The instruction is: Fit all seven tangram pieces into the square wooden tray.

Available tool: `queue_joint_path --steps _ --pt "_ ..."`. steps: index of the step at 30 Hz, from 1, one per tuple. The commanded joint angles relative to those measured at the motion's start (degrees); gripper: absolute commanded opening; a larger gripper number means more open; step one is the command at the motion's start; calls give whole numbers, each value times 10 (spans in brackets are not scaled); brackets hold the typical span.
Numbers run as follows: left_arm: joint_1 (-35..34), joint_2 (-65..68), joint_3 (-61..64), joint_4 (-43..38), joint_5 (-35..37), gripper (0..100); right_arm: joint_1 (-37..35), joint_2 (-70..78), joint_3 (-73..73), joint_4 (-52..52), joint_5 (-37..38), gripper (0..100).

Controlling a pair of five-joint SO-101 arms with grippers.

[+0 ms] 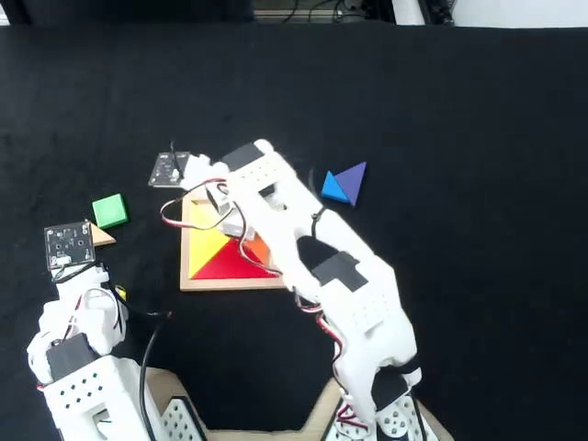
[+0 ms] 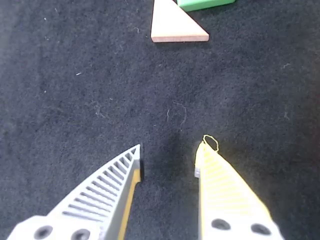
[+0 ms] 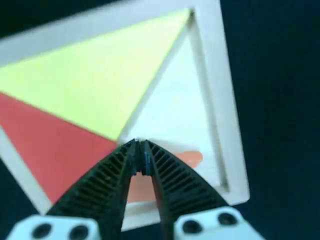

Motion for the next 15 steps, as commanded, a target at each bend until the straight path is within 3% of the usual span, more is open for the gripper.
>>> queue_joint_path --steps 1,15 --pt "0 -3 -1 -6 -3 181 27 -5 -2 40 -3 11" --pt "0 -3 -1 -6 -3 181 3 -12 61 76 -3 11"
